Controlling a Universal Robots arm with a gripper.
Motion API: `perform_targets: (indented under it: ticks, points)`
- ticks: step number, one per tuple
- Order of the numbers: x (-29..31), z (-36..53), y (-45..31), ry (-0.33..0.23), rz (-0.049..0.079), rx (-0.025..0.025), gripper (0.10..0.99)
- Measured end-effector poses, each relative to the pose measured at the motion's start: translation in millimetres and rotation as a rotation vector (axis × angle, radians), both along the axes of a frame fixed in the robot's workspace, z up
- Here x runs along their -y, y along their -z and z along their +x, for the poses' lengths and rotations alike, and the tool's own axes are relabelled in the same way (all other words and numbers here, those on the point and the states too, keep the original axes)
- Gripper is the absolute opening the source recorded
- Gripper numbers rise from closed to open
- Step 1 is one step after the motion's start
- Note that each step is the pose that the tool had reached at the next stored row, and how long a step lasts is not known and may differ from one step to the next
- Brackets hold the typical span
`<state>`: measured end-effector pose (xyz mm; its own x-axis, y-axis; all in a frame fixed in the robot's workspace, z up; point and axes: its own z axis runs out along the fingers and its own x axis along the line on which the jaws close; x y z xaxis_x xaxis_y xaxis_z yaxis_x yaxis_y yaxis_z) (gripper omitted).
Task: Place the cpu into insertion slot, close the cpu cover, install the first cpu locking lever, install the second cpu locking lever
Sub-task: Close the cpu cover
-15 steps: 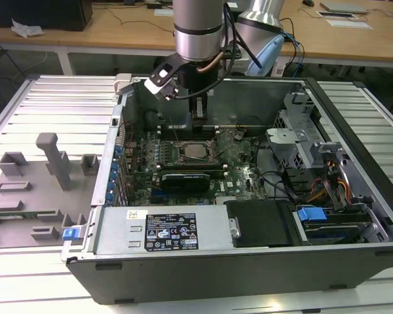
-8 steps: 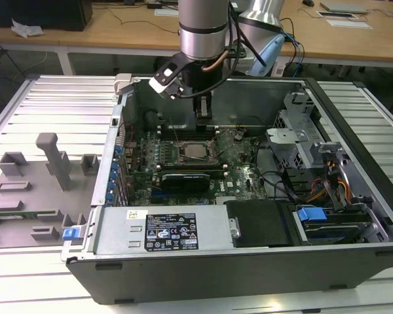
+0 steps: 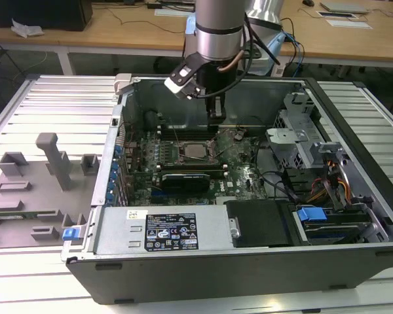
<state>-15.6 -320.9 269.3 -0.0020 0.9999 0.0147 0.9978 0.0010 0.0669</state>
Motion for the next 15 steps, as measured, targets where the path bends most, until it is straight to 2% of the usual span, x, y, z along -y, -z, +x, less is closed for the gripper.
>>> perform_targets:
  ticks: [5, 11, 13, 15]
  points:
    - [0.0, 23.0, 0.0, 0.000, 0.000, 0.0000, 0.106]
    - [0.0, 42.8, 0.1, 0.000, 0.000, 0.0001, 0.106]
    - [0.0, 56.1, 0.2, 0.000, 0.000, -0.0001, 0.106]
    - [0.0, 59.1, 1.4, 0.000, 0.000, -0.0005, 0.106]
